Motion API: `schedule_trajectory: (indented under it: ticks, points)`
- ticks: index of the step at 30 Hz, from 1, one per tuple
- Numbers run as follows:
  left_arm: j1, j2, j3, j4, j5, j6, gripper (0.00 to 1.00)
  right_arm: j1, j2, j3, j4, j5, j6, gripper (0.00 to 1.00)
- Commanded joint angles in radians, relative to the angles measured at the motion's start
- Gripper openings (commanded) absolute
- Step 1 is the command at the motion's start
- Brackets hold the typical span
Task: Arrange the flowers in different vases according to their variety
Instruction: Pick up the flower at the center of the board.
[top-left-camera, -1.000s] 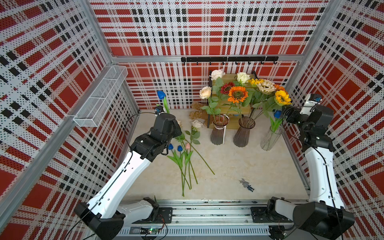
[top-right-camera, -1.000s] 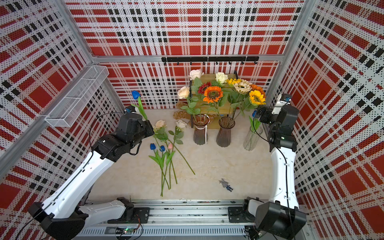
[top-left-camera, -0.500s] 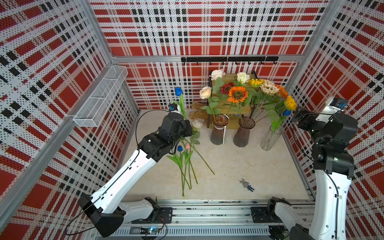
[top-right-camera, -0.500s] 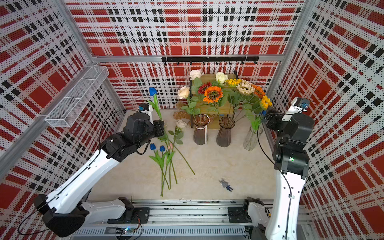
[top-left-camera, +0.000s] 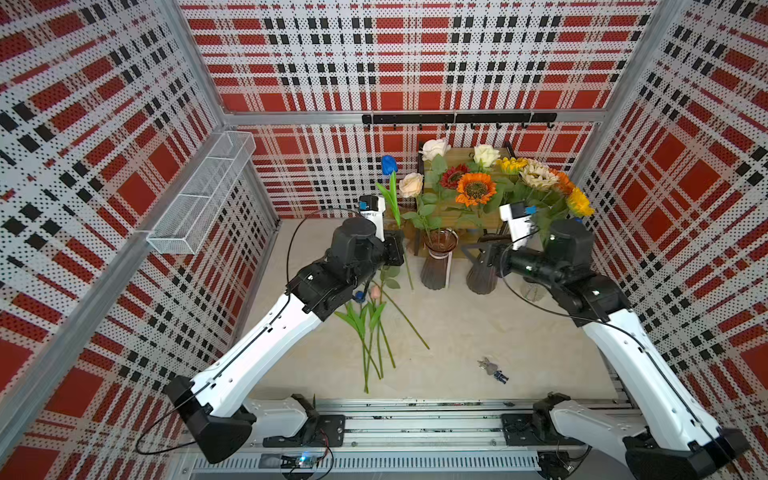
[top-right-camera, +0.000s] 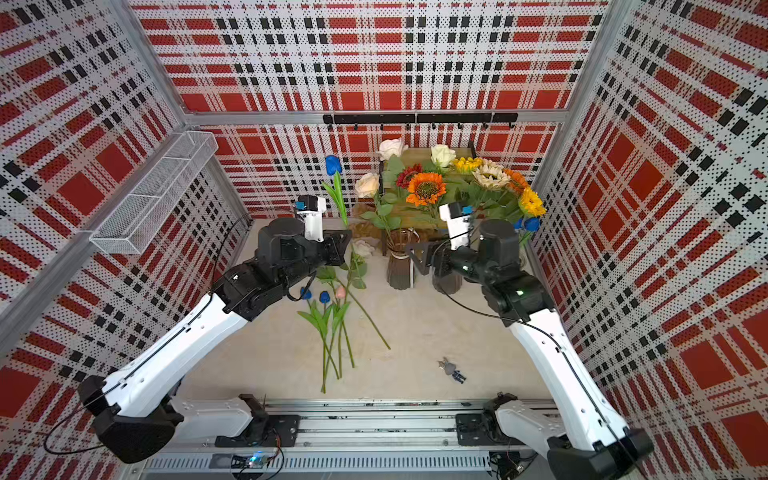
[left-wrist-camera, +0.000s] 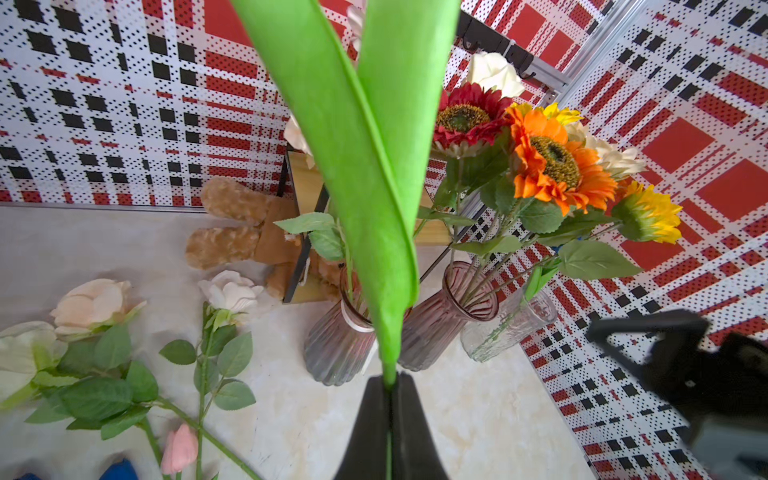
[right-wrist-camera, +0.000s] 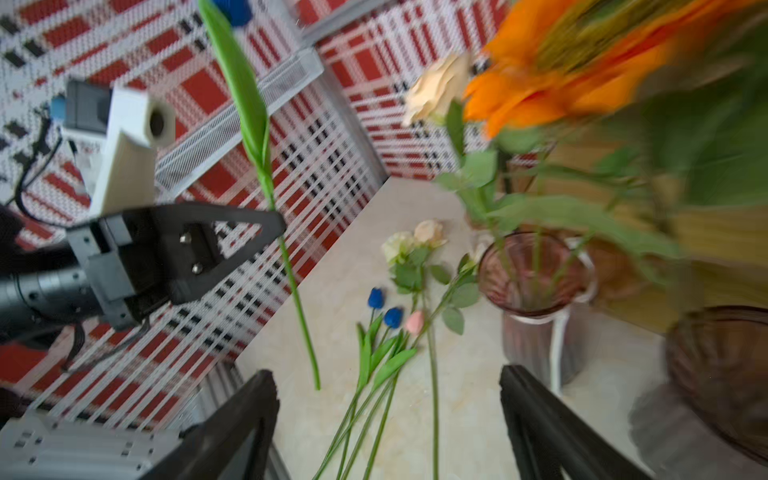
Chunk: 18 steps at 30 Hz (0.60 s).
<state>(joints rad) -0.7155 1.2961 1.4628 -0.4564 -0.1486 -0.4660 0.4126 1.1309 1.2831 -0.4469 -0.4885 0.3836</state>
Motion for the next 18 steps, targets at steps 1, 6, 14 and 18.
schedule_trajectory:
  ticks: [1,6,14,18]
  points:
    - [-0.020,0.013,0.034,0.035,0.028,0.015,0.00,0.092,0.046,-0.016,0.145,0.039,0.028,0.86]
    - [-0.043,0.024,0.032,0.044,0.034,0.007,0.00,0.154,0.154,0.015,0.198,0.050,0.022,0.83]
    - [-0.072,0.029,0.016,0.045,0.026,-0.012,0.00,0.176,0.251,0.060,0.255,0.035,0.017,0.72]
    - [-0.078,0.023,0.003,0.045,0.017,-0.016,0.00,0.183,0.260,0.068,0.262,0.028,0.021,0.68]
